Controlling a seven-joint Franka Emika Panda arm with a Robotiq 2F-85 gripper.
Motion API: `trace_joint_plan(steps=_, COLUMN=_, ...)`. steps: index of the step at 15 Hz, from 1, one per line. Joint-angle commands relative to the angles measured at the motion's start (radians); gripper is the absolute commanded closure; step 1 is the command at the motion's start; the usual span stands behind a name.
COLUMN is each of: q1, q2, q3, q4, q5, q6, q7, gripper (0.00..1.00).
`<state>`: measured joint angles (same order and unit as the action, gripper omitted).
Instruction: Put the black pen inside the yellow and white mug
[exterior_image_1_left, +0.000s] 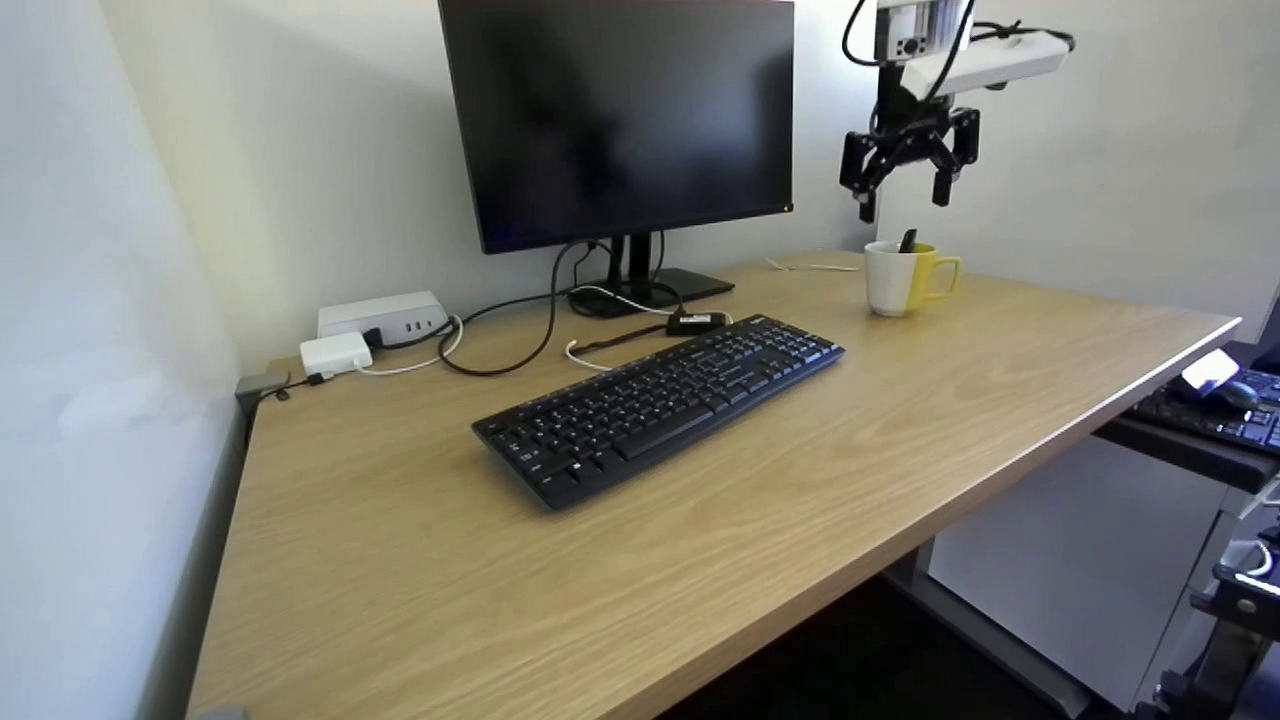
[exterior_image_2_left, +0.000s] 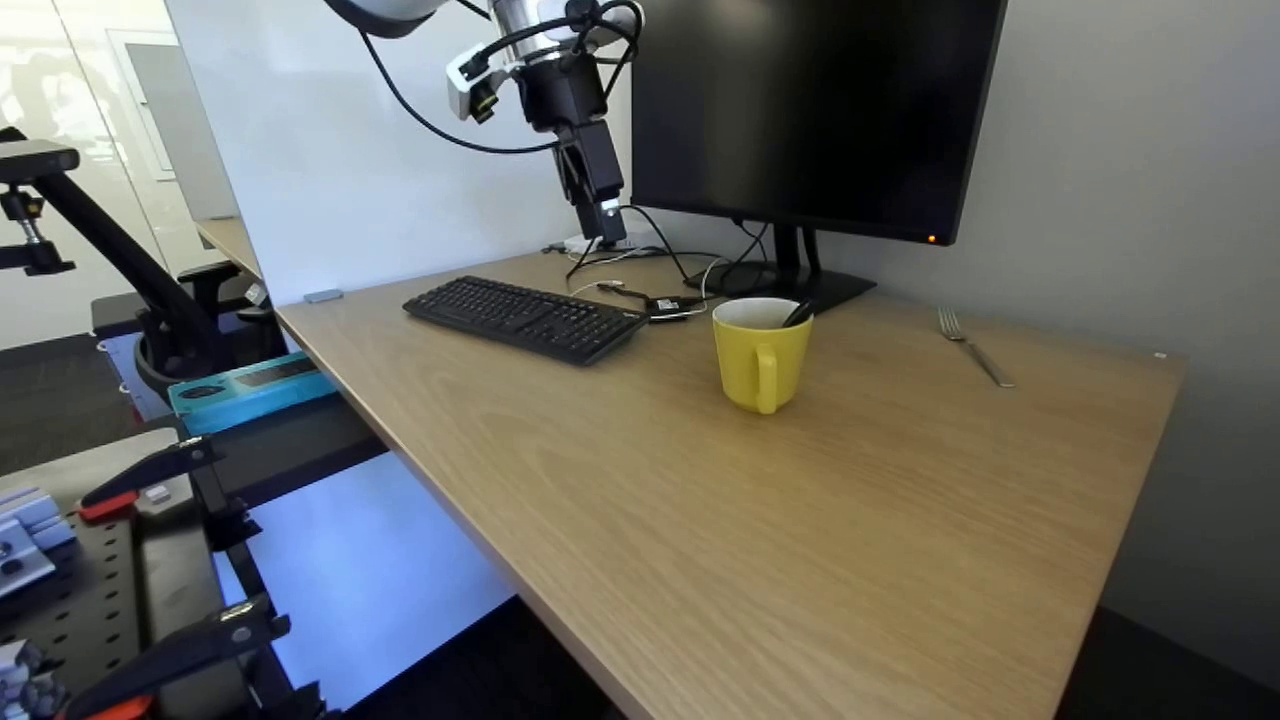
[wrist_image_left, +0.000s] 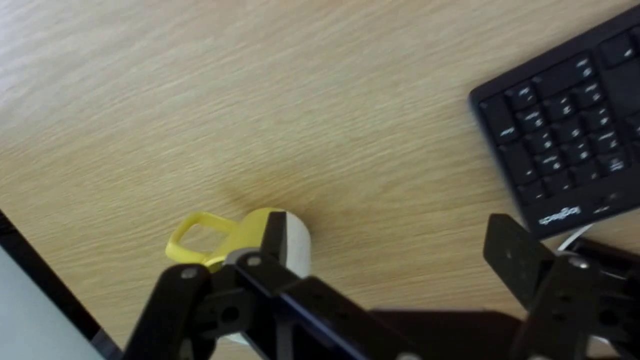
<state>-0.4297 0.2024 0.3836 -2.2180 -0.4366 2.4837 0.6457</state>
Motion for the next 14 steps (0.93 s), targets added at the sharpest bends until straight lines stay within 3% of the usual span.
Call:
trace_joint_plan(steps=1, q1=-0.131, q2=-0.051, q3=0.149, q4=0.009, q5=0.221, q6=-0.162, q7=-0.269, gripper=0.00)
trace_joint_plan(steps=4, q1=-0.143, q2=-0.127, q3=0.134, q4=0.029, q5=0.382, q6=-0.386, q7=-0.471, gripper=0.00)
trace_joint_plan(steps=5, q1=0.052, q2=-0.158, q3=-0.077, q4=0.039, q5=0.438, q6=-0.464, q7=-0.540, gripper=0.00)
trace_joint_plan(steps=9, q1=0.175, q2=-0.240, q3=-0.252, q4=0.024, q5=0.425, q6=-0.681, q7=-0.607, gripper=0.00)
trace_joint_plan(steps=10, q1=0.205, q2=-0.218, q3=-0.277, q4=0.031, q5=0.411, q6=-0.625, q7=-0.571, gripper=0.00)
trace_joint_plan(steps=14, q1=0.239, q2=-0.236, q3=-0.311, q4=0.025, q5=0.410, q6=-0.668, q7=-0.585, gripper=0.00)
